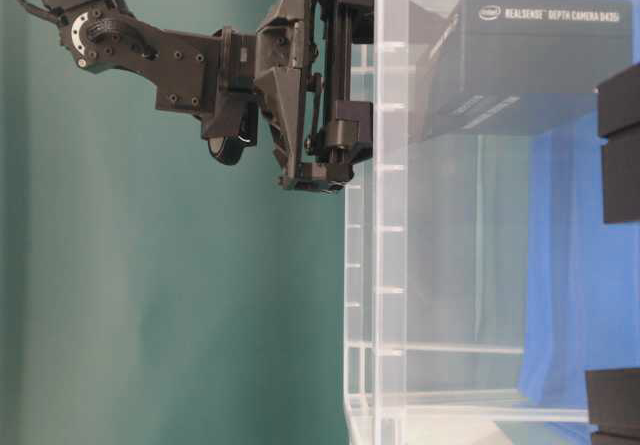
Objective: Take the box out of the case with the right arm.
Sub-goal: 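Lift the held box up out of the bin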
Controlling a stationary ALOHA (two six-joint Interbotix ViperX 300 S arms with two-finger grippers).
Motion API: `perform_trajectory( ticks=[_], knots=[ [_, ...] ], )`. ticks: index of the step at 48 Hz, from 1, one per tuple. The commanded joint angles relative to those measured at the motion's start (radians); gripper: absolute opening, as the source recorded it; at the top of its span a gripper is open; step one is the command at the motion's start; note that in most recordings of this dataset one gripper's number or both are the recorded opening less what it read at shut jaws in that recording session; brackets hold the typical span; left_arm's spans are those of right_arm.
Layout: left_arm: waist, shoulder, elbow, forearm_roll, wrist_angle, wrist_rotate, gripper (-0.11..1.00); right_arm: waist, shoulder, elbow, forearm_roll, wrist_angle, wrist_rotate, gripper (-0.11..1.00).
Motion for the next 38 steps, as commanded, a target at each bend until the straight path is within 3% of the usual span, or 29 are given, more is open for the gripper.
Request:
perform_trajectory(
  ticks=[1, 19, 38],
  knots=[
    [-0.002, 0.003, -0.009, 0.003, -0.003, 0.0, 0.0, 0.002, -0.015, -0.003, 0.005, 0.003, 0.003, 0.66],
    [-0.002, 0.005, -0.011, 0.003, -0.005, 0.0, 0.0, 0.002, -0.078, -0.02, -0.005, 0.057, 0.003, 0.66],
    [-0.002, 0.005, -0.011, 0.003, -0.003, 0.002, 0.0, 0.009, -0.161, -0.164, -0.055, 0.244, -0.008, 0.66]
  ],
)
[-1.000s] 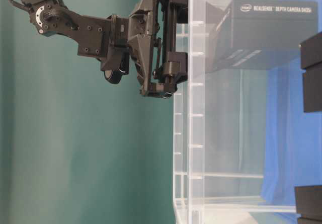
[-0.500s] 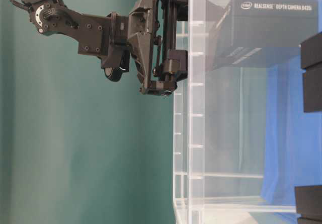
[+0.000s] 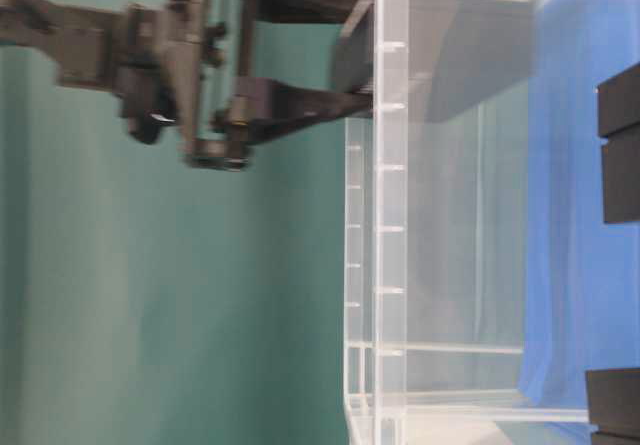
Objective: Take the box out of the case with the right arm.
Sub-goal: 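Lift the held box up out of the bin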
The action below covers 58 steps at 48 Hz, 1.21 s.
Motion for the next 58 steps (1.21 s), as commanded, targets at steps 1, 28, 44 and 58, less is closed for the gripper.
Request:
perform_trajectory(
  ticks=[1, 28, 44, 58],
  knots=[
    [-0.003, 0.003, -0.011, 0.003, -0.005, 0.002, 0.0, 0.003, -0.054, -0.069, -0.02, 0.044, -0.005, 0.66],
    [-0.003, 0.0, -0.011, 0.003, -0.005, 0.0, 0.0, 0.026, -0.066, -0.299, -0.08, 0.255, -0.038, 0.66],
    [-0.003, 0.002, -0.011, 0.003, -0.005, 0.0, 0.0, 0.035, -0.064, -0.33, -0.094, 0.29, -0.038, 0.66],
    [-0.003, 0.0, -0.009, 0.003, -0.005, 0.002, 0.0, 0.037, -0.066, -0.33, -0.094, 0.291, -0.038, 0.66]
  ],
)
